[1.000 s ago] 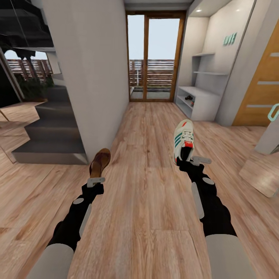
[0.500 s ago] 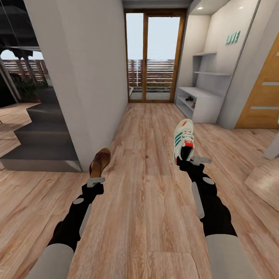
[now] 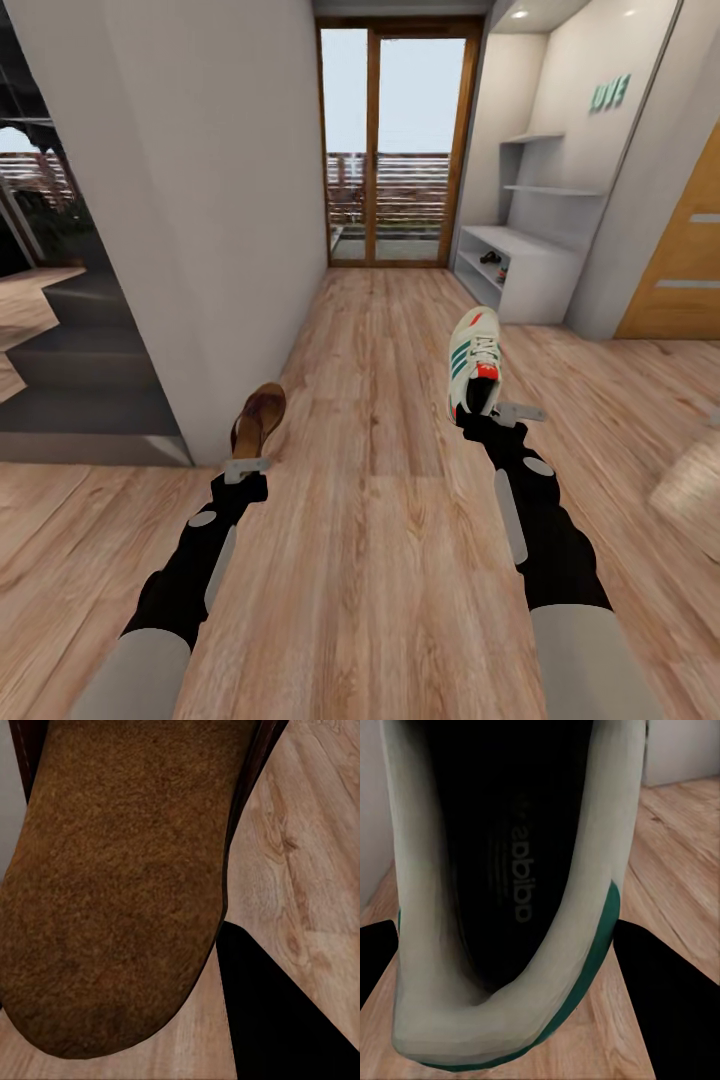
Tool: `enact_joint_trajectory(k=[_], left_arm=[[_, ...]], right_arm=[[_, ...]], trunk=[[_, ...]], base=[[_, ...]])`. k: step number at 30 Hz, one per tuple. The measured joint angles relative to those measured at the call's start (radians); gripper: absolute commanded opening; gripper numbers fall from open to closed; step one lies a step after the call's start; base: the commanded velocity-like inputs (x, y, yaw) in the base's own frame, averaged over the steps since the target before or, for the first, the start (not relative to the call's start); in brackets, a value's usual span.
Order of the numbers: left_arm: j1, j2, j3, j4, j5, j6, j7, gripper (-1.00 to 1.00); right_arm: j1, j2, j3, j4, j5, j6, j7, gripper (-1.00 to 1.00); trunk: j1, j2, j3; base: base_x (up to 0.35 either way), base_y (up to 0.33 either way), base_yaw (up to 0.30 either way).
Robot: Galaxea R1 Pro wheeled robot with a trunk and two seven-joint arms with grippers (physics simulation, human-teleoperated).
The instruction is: Pick up the two gym shoes and the two sandals from the corridor floor and place them onto the hallstand (shoe rack) in the corridor, making sure they are on the rack and not on the floor. Arrange them so the two gym shoes are next to each other and the two sandals are next to each other.
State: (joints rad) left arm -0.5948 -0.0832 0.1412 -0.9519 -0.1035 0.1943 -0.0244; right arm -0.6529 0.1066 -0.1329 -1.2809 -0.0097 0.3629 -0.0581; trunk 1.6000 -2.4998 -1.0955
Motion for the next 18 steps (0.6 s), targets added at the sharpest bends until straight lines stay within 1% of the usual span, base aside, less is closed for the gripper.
enact_joint_trajectory(k=[8,18], left_arm=[[0.000,0.000,0.000,-0.001,-0.001,0.046,0.000,-1.00],[0.000,0.000,0.000,-0.002,-0.001,0.051,-0.001,-1.00]], right_arm=[[0.000,-0.001,0.000,0.000,0.000,0.000,0.000,-1.00],[0.000,-0.001,0.000,0.000,0.000,0.000,0.000,-1.00]], trunk=[[0.000,0.000,0.000],[0.000,0.000,0.000]], base=[[0.347,-0.084,0.000],[0.347,-0.084,0.000]])
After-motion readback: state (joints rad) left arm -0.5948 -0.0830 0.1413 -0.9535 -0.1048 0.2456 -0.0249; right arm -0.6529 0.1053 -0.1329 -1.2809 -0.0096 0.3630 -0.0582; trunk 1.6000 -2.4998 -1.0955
